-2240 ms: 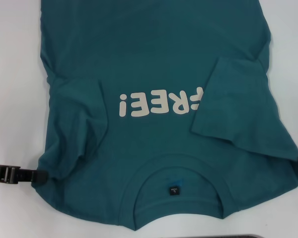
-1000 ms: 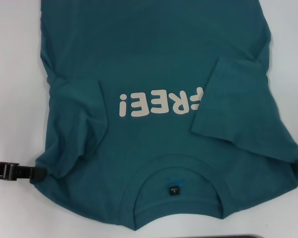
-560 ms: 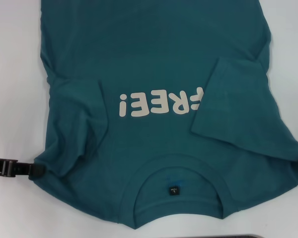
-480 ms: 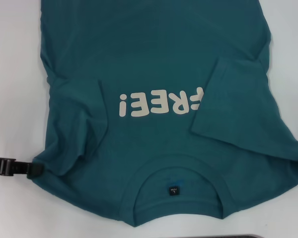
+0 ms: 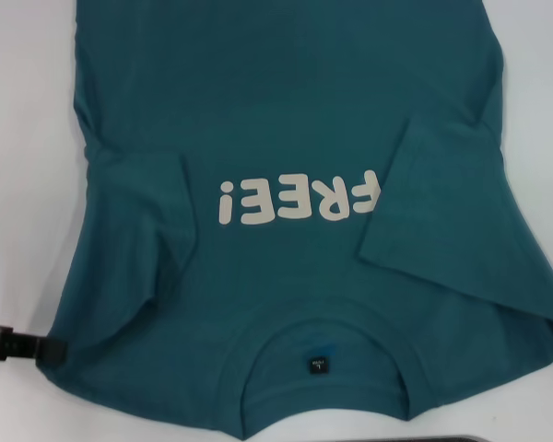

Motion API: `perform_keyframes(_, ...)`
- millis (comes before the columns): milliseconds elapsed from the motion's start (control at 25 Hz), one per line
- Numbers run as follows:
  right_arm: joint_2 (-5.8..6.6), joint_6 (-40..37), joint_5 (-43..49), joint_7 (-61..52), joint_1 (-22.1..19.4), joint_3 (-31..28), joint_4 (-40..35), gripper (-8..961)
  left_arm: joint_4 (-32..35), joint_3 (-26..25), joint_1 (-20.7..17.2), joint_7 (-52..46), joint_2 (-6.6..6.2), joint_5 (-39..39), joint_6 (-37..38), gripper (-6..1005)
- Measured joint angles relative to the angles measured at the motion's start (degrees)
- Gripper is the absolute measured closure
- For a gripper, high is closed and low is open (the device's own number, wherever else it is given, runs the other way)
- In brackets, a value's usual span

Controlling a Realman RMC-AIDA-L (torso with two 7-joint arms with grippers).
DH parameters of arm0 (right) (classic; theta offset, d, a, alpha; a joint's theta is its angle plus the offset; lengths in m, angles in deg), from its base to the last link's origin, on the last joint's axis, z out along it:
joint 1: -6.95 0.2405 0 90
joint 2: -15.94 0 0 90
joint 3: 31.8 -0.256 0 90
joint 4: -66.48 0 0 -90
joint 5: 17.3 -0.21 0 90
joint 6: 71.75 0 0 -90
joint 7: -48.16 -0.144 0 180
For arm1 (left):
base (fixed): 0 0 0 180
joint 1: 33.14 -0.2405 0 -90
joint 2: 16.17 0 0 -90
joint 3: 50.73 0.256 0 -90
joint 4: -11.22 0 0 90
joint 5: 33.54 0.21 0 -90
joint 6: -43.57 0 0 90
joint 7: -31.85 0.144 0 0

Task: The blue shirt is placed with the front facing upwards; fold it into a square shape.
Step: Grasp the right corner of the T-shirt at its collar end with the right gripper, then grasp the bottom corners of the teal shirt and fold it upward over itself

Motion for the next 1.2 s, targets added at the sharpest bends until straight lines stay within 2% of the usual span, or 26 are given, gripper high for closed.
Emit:
perform_keyframes(320,-0.12,0.1,-3.6,1.9,-4.1,-0.1,-0.3,895,0.3,-0.2,-0.7,0.2,-0.24,2.0,0.0,999)
perform_keyframes(560,0.27,0.1,-5.4,2.4,-6.2,-0.1,-0.3,895,0.4,-0.1,-1.5,0.2,-0.4,2.1,0.0,999)
perform_keyframes(1200,0.64,0.7,-8.0,3.1,-6.6,-0.1,0.0,895,0.5,-1.1,-1.5,1.2,0.11,1.7,-0.9,1000)
